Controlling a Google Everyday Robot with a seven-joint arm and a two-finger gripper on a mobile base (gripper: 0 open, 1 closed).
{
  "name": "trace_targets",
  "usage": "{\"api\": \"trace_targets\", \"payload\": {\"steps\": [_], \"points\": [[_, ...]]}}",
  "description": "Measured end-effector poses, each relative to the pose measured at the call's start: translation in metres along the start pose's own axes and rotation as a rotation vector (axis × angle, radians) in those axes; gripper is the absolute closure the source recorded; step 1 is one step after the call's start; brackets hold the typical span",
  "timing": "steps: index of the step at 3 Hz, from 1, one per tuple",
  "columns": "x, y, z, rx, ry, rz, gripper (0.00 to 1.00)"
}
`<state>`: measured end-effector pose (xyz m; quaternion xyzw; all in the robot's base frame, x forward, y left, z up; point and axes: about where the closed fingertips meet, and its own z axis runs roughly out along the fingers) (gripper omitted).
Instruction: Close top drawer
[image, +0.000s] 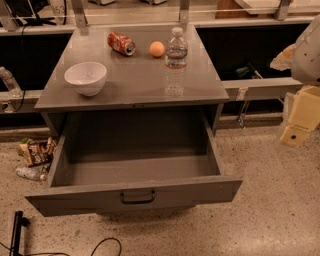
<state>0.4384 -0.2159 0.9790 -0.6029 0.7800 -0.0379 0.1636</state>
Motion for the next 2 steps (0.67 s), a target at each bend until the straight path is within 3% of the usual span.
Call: {"api": "trace_targets", "payload": {"steps": [1,2], "points": [[0.0000,0.0000,0.0000,0.000,0.000,0.000,0.00],[0.0001,-0.0001,0.0026,-0.002,-0.015,-0.001,0.17]]}}
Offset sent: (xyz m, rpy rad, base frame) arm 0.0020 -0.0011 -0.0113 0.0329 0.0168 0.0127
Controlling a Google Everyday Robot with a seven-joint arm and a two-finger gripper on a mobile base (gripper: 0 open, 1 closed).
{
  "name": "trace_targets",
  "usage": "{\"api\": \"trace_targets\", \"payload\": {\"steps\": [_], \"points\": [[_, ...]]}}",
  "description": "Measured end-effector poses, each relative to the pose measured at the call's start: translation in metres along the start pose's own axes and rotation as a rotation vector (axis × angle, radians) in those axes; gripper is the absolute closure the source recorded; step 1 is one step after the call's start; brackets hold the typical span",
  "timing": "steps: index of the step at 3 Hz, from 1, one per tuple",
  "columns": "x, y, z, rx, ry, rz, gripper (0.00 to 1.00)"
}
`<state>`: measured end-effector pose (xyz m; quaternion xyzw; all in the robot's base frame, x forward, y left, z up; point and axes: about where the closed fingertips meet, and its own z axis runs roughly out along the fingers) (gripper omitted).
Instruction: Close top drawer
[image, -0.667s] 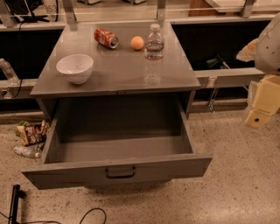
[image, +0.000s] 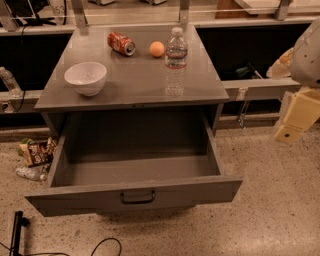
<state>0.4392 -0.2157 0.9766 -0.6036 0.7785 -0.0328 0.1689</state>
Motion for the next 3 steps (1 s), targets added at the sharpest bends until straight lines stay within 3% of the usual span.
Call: {"api": "trace_targets", "payload": {"steps": [1,2,3], "points": [[0.011,0.009,0.047,-0.057,-0.042,0.038,0.42],[0.024,0.037,0.119,-0.108,-0.120,0.035,0.71],[0.028,0.058,0.161,-0.119,-0.193,-0.040,0.95]]}}
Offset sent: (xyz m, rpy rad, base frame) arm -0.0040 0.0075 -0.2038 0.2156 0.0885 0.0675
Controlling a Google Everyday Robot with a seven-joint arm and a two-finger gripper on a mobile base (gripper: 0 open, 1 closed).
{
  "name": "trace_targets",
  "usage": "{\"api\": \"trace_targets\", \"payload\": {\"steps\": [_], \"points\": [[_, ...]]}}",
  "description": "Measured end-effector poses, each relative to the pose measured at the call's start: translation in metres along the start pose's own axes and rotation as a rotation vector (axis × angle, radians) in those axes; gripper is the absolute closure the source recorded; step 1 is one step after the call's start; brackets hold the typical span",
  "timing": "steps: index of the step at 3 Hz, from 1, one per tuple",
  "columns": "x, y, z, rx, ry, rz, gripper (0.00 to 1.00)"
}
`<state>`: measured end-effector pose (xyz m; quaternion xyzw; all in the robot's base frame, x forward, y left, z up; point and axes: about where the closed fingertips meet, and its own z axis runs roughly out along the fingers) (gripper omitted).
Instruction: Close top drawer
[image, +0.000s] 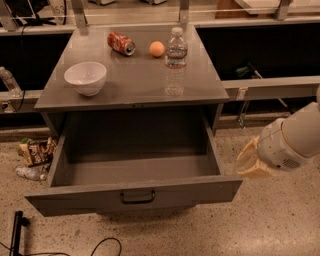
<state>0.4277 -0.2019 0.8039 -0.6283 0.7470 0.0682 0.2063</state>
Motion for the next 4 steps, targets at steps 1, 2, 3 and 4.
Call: {"api": "trace_targets", "payload": {"steps": [1,2,3,4], "points": [[-0.009,0.014,0.029,0.009,-0.055,-0.146,1.00],[-0.009,0.013,0.027,0.009,-0.050,-0.147,1.00],[0.004,0.037,0.081,-0.019,-0.086,-0.145,1.00],[0.018,0.046,0.130,-0.018,-0.094,-0.177,1.00]]}}
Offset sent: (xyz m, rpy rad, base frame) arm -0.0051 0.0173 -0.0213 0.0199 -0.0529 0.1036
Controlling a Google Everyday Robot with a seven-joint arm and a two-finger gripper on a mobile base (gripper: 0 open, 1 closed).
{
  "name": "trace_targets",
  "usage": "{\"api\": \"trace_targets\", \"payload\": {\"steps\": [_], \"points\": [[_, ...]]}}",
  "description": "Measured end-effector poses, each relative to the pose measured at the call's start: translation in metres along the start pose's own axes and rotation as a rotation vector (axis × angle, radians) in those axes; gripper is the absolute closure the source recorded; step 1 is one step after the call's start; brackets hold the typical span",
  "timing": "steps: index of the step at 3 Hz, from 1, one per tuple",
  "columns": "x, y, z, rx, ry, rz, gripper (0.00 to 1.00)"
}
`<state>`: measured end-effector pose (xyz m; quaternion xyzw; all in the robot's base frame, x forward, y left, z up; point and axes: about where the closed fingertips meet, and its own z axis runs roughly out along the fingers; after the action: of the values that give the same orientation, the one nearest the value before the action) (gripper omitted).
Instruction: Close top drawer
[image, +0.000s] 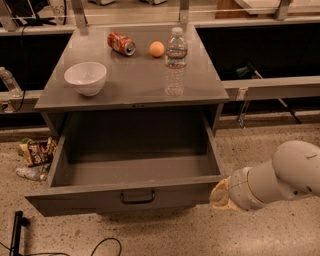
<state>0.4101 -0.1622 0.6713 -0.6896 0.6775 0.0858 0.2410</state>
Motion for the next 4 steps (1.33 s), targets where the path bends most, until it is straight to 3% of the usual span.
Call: {"api": "trace_targets", "payload": {"steps": [1,2,3,4], "points": [[0.008,-0.004,0.032,0.042,0.000,-0.060,1.00],[0.010,-0.018,0.051,0.137,0.019,-0.078,1.00],[0.012,-0.047,0.062,0.232,0.036,-0.105,1.00],[0.016,-0.077,0.073,0.292,0.046,-0.131,1.00]]}}
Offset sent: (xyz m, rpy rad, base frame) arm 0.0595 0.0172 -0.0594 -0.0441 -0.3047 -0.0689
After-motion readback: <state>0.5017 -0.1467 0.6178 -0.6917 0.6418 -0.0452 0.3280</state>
